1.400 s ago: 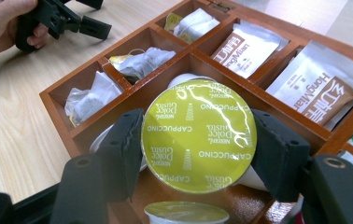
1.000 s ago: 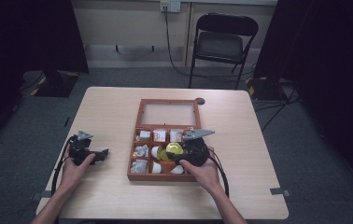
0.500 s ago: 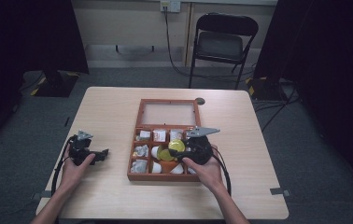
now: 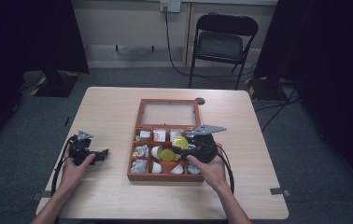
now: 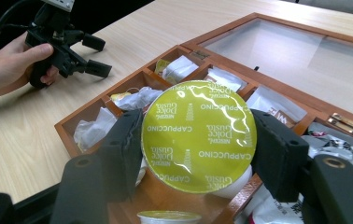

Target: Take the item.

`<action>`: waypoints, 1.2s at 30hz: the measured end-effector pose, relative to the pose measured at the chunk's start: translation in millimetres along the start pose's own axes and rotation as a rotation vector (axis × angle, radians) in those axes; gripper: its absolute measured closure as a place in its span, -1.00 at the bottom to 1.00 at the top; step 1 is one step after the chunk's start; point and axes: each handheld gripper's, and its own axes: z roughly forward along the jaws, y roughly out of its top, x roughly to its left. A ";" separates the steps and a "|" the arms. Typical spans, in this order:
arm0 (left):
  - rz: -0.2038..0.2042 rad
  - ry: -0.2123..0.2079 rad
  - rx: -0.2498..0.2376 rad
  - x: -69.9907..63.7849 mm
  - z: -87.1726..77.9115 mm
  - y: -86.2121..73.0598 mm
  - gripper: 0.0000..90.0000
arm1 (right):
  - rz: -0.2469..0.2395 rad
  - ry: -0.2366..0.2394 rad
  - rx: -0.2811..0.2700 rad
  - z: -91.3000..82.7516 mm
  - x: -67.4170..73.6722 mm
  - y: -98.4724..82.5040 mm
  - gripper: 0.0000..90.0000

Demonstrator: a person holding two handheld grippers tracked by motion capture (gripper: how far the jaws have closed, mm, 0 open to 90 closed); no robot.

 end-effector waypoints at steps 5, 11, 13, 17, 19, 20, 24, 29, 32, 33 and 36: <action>0.000 0.000 0.000 0.0 0.0 0.0 -1.00 | 0.007 -0.008 -0.012 -5.0 -2.9 0.8 -0.14; -0.001 0.000 -0.001 -0.1 0.0 -0.1 -1.00 | 0.008 -0.015 -0.029 -12.1 -5.4 3.8 -0.14; -0.001 0.000 -0.001 -0.2 0.0 -0.1 -1.00 | 0.010 -0.016 -0.040 -16.5 -7.5 5.5 -0.14; -0.001 0.000 -0.001 -0.1 0.0 -0.1 -1.00 | 0.018 -0.028 -0.059 -25.3 -12.2 7.2 -0.14; -0.001 0.000 -0.001 -0.1 0.0 -0.1 -1.00 | 0.023 -0.035 -0.071 -29.9 -14.8 8.1 -0.14; -0.001 0.000 -0.001 -0.1 0.0 -0.1 -1.00 | 0.026 -0.037 -0.076 -32.2 -16.0 8.5 -0.14; -0.001 0.001 -0.003 -0.2 0.0 -0.2 -1.00 | 0.040 -0.043 -0.099 -41.5 -21.6 10.7 -0.14; -0.002 0.001 -0.003 -0.3 0.0 -0.2 -1.00 | 0.053 -0.059 -0.119 -50.6 -27.0 11.4 -0.14; -0.002 0.001 -0.003 -0.3 0.0 -0.2 -1.00 | 0.065 -0.058 -0.131 -54.9 -30.3 11.2 -0.14; -0.002 0.001 -0.003 -0.3 0.1 -0.2 -1.00 | 0.066 -0.061 -0.132 -56.1 -30.9 11.1 -0.14; -0.002 0.001 -0.003 -0.3 0.0 -0.2 -1.00 | 0.066 -0.069 -0.136 -59.4 -33.4 11.3 -0.14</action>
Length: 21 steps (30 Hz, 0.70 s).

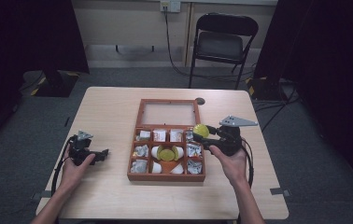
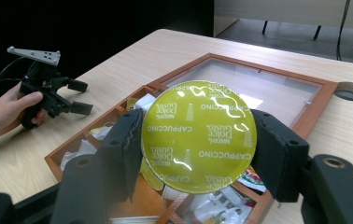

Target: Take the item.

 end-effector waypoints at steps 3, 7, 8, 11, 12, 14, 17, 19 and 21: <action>0.001 0.000 0.000 -0.1 -0.1 -0.1 -1.00 | 0.010 -0.004 -0.015 -4.7 -3.3 1.2 -0.14; -0.003 -0.002 -0.002 -0.4 -0.2 -0.4 -1.00 | 0.023 -0.014 -0.027 -11.1 -9.3 1.8 -0.14; 0.000 -0.002 0.000 -0.2 -0.4 -0.3 -1.00 | 0.024 -0.019 -0.030 -12.5 -10.7 1.8 -0.14; 0.000 -0.002 0.000 -0.2 -0.4 -0.4 -1.00 | 0.026 -0.032 -0.034 -15.9 -14.8 1.0 -0.14; -0.003 -0.002 -0.002 -0.5 -0.3 -0.4 -1.00 | 0.029 -0.037 -0.033 -17.2 -16.4 0.8 -0.14; 0.000 -0.002 -0.001 -0.3 -0.4 -0.4 -1.00 | 0.038 -0.044 -0.037 -19.5 -20.0 0.2 -0.14; -0.003 -0.001 -0.002 -0.5 -0.3 -0.4 -1.00 | 0.041 -0.056 -0.039 -23.0 -25.4 -1.0 -0.14; -0.003 -0.001 -0.003 -0.5 -0.3 -0.4 -1.00 | 0.030 -0.063 -0.046 -25.7 -27.5 -1.0 -0.14; -0.001 -0.001 -0.001 -0.3 -0.4 -0.4 -1.00 | 0.035 -0.061 -0.050 -29.0 -30.4 -0.8 -0.14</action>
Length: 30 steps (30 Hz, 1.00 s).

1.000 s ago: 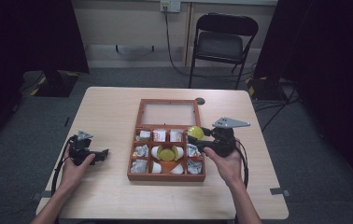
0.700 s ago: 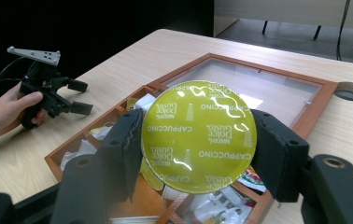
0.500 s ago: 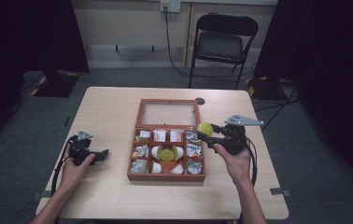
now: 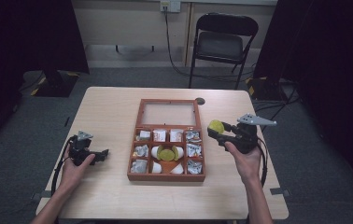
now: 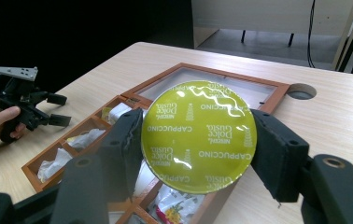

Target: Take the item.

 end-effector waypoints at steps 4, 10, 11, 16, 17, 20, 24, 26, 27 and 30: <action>0.000 -0.001 0.000 0.0 0.0 0.0 -1.00 | 0.008 -0.012 -0.002 -4.8 -5.5 -0.6 -0.14; 0.001 -0.001 0.000 0.1 0.0 -0.1 -1.00 | 0.012 -0.047 0.007 -7.3 -14.4 -4.0 -0.14; 0.001 -0.001 0.000 0.1 0.0 -0.1 -1.00 | 0.016 -0.054 0.010 -7.1 -16.4 -4.9 -0.14; 0.001 -0.001 -0.001 0.1 0.0 -0.1 -1.00 | 0.020 -0.086 0.024 -6.2 -25.5 -10.1 -0.14; 0.001 -0.002 0.000 0.1 0.0 -0.1 -1.00 | 0.021 -0.094 0.028 -5.9 -27.0 -11.4 -0.14; 0.001 -0.001 -0.001 0.1 0.0 -0.1 -1.00 | 0.034 -0.109 0.043 -4.7 -32.9 -15.2 -0.14; 0.001 -0.002 0.000 0.1 0.0 -0.1 -1.00 | 0.042 -0.133 0.059 -3.0 -39.1 -20.4 -0.14; 0.001 -0.002 -0.001 0.1 0.0 -0.1 -1.00 | 0.048 -0.141 0.066 -1.1 -41.2 -23.0 -0.14; 0.001 -0.001 -0.001 0.0 0.0 -0.1 -1.00 | 0.053 -0.141 0.070 0.5 -41.9 -24.1 -0.14; 0.002 -0.002 0.000 0.1 0.0 -0.1 -1.00 | 0.054 -0.148 0.086 5.8 -43.0 -26.7 -0.14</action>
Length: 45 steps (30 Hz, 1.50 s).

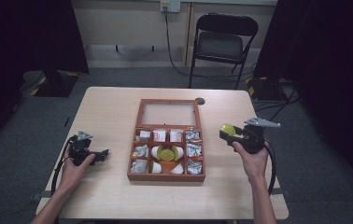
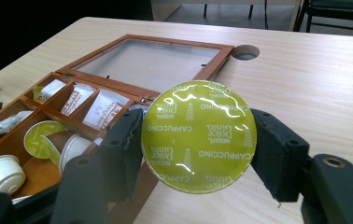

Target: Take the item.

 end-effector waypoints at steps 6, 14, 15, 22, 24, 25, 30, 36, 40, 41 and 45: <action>-0.001 0.000 0.000 0.0 0.0 0.0 -1.00 | 0.012 -0.018 0.036 13.1 -5.1 -9.5 -0.14; 0.000 0.001 0.000 0.0 0.0 0.0 -1.00 | 0.019 -0.031 0.097 30.6 -10.1 -21.6 -0.14; 0.000 0.000 0.000 0.0 0.0 0.0 -1.00 | 0.019 -0.033 0.101 31.6 -10.4 -22.2 -0.14; 0.000 0.000 0.000 0.0 0.0 0.0 -1.00 | 0.019 -0.053 0.132 39.0 -15.0 -29.3 -0.14; 0.000 0.000 0.000 0.0 0.0 0.0 -1.00 | 0.020 -0.055 0.139 41.2 -15.7 -30.6 -0.14; -0.001 0.001 0.000 -0.1 0.0 0.0 -1.00 | 0.017 -0.060 0.144 42.2 -15.7 -31.0 -0.14; 0.000 0.000 0.000 0.0 0.0 0.0 -1.00 | 0.012 -0.083 0.172 47.9 -17.7 -35.6 -0.14; 0.000 0.000 0.000 0.0 0.0 0.0 -1.00 | 0.021 -0.089 0.212 56.6 -21.9 -43.6 -0.14; -0.001 0.001 -0.001 -0.1 0.0 0.0 -1.00 | 0.013 -0.090 0.243 62.7 -21.2 -47.7 -0.14; 0.000 0.000 0.000 0.0 0.0 0.0 -1.00 | 0.013 -0.090 0.247 64.0 -21.0 -48.6 -0.14; 0.000 0.000 0.000 0.0 0.0 0.0 -1.00 | 0.005 -0.098 0.265 67.8 -19.1 -51.1 -0.15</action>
